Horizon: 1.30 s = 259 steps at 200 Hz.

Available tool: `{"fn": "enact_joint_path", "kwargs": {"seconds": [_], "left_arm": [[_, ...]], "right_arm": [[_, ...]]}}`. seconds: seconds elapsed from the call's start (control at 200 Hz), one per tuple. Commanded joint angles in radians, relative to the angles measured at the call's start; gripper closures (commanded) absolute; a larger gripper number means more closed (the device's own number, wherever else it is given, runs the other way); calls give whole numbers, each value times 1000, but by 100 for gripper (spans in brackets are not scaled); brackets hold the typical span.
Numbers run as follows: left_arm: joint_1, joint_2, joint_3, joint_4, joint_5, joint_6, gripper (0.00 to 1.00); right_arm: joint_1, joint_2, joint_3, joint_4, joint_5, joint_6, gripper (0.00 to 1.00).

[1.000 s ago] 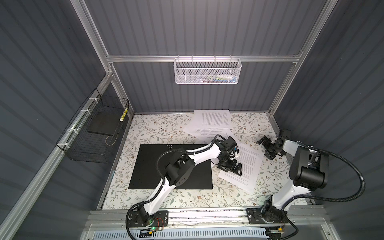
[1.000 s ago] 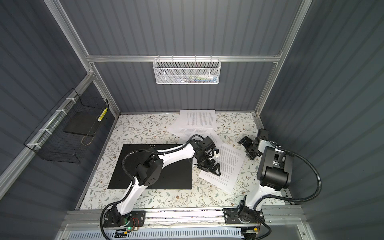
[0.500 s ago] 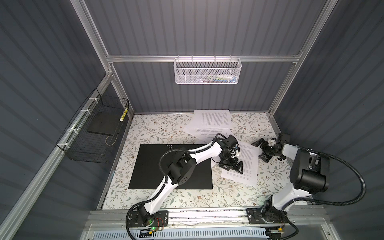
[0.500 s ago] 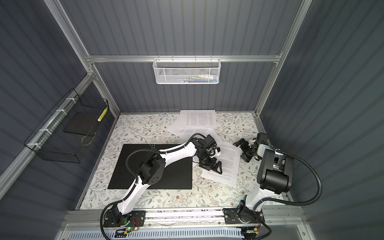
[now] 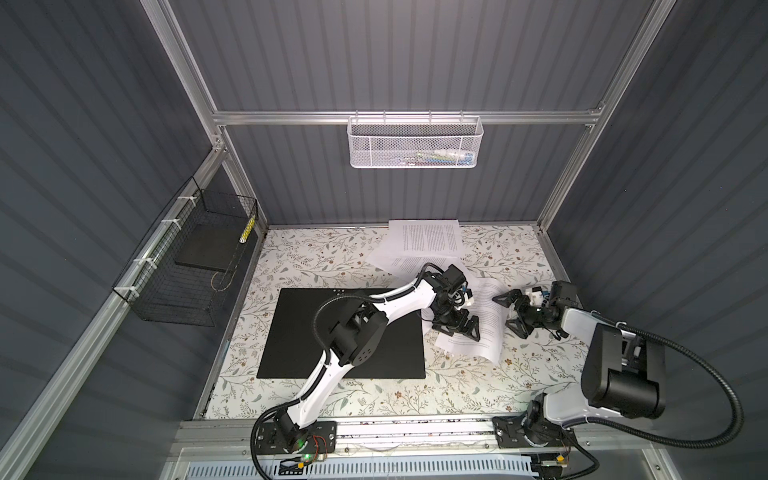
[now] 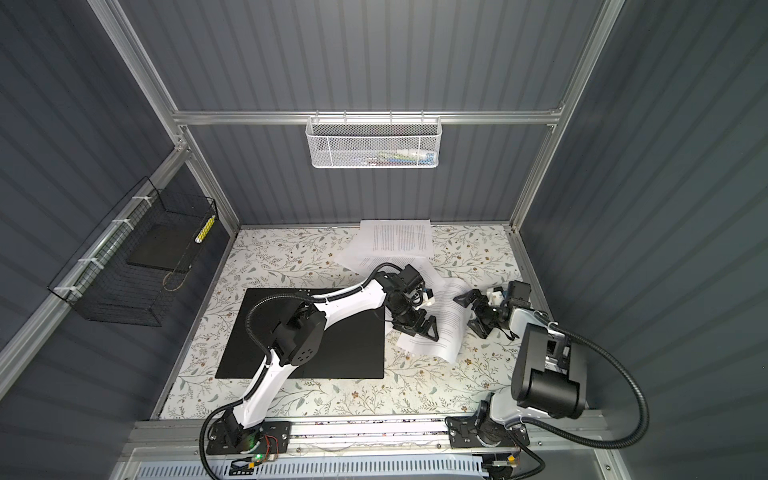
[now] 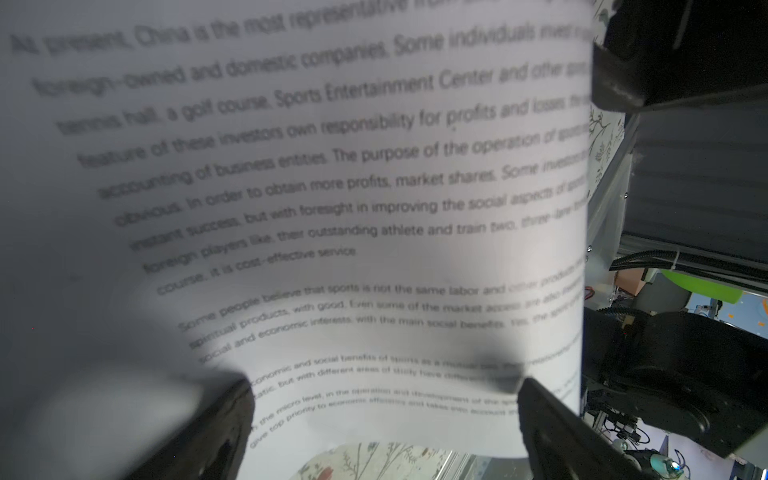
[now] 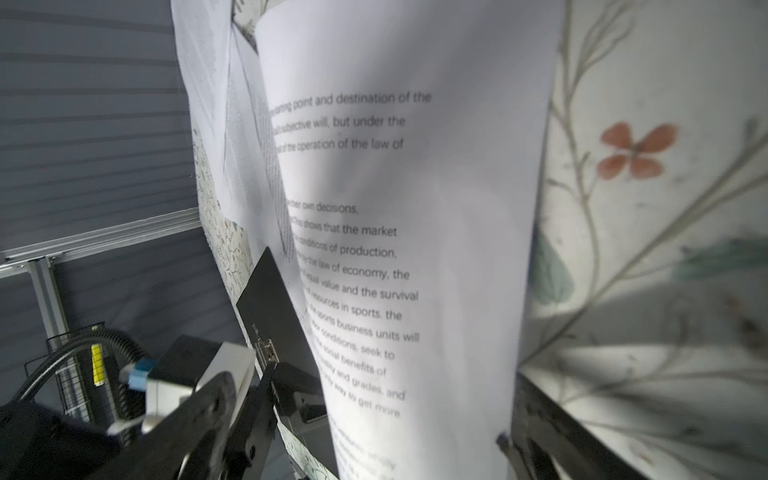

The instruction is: Put the files into the folder

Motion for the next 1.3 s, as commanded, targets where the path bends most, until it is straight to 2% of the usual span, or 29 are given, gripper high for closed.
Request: {"fn": "enact_joint_path", "kwargs": {"seconds": [0.0,0.195,0.35,0.485,0.67,0.84,0.961,1.026,1.291], "left_arm": [[48,49,-92,-47,-110,8,0],[56,69,-64,-50,-100,9,0],[56,95,-42,-59,-96,10,0],[63,106,-42,-65,-99,13,0],[78,103,-61,-65,-104,18,0],[85,94,-82,-62,-109,21,0],[86,84,-91,-58,-112,22,0],[86,78,-98,-56,-113,22,0],[87,73,-102,-52,-114,20,0]], "right_arm": [[12,-59,-60,15,-52,19,1],[49,-115,-165,102,-52,80,1],[171,-204,-172,104,60,46,1],[248,-332,-244,291,48,105,1],[270,-462,-289,361,30,107,1],[282,-418,-256,297,103,16,1],[264,-323,-212,254,179,10,1],[251,-272,-178,184,246,22,3],[195,-296,-231,209,268,158,15]]}}
